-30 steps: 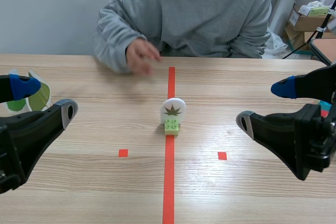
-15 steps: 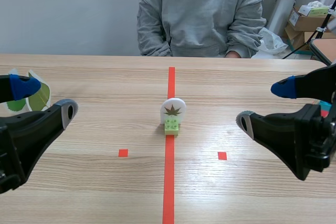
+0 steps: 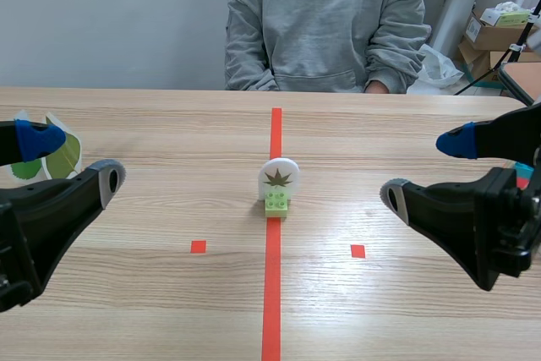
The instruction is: Do the leaf sorting experiment
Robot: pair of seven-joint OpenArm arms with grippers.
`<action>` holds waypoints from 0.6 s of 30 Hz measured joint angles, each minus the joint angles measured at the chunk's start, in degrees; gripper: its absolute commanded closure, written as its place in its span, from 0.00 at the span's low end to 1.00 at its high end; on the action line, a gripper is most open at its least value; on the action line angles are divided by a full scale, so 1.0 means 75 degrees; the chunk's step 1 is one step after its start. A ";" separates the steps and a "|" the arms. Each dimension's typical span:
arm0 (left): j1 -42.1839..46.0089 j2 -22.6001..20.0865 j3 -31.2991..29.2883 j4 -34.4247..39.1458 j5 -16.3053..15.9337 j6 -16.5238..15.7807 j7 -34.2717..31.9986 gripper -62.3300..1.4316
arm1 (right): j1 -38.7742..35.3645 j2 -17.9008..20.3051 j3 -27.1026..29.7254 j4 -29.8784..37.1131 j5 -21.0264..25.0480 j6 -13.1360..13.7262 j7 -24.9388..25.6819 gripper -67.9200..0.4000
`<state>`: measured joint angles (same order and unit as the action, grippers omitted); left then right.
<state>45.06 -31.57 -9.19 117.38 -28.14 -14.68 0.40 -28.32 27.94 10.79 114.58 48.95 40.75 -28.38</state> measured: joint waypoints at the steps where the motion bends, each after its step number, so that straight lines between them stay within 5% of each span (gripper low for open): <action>1: 0.0000 0.0000 0.0000 0.0000 0.0000 0.0000 0.0000 0.27 | 0.0000 0.0000 0.0000 0.0000 0.0000 0.0000 0.0000 0.13; 12: -0.0580 -0.0050 0.0038 -0.0146 -0.0023 -0.0280 0.0006 0.27 | 0.0000 0.0000 0.0000 0.0000 0.0000 -0.0003 0.0000 0.13; 18: -0.1507 -0.0539 0.0466 -0.1472 -0.0047 -0.0536 0.0029 0.27 | 0.0000 0.0003 0.0000 0.0000 -0.0003 -0.0003 0.0000 0.13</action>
<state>33.76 -35.62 -5.69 106.34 -28.49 -18.70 0.62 -28.32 27.97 10.79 114.58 48.93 40.73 -28.38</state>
